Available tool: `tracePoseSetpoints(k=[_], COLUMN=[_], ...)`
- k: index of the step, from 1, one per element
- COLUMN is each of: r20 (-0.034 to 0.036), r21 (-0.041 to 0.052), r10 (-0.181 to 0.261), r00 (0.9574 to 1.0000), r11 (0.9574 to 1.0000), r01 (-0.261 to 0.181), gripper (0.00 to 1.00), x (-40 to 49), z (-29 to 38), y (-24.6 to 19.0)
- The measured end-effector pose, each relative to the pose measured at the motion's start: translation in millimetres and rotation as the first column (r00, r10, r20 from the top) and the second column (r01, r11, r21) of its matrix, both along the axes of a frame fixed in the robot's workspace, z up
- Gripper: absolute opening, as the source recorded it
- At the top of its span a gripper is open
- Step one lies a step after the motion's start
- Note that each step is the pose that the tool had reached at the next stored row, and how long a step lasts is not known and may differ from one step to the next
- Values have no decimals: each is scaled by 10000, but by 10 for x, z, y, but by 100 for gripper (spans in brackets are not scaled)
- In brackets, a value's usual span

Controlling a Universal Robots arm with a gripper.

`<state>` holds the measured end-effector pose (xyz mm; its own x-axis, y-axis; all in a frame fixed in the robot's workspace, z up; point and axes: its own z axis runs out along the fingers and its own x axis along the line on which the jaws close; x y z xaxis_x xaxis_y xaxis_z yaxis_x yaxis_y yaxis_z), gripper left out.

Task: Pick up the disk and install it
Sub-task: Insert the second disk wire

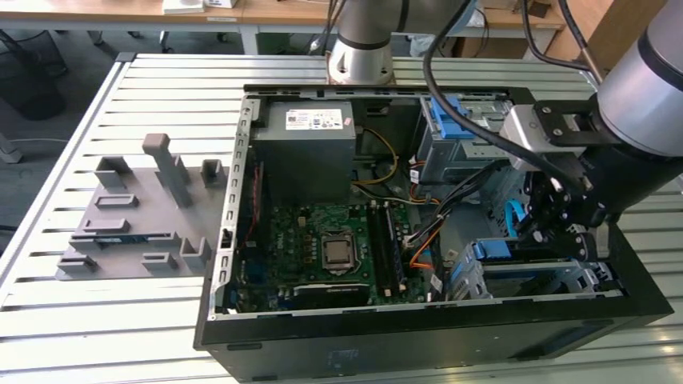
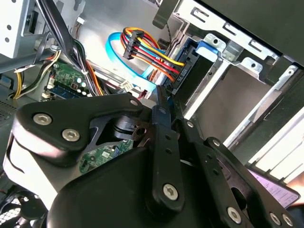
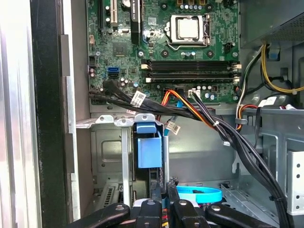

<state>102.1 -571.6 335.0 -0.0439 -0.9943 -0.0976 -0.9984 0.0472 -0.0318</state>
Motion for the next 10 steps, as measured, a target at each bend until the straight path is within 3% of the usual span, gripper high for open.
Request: tracePoseSetpoints(k=[10], r20=[0], r21=[-1], r10=[1], r00=[10000], r11=[10000], r01=[-1], gripper=[16], x=[1], z=[-5], y=[-8])
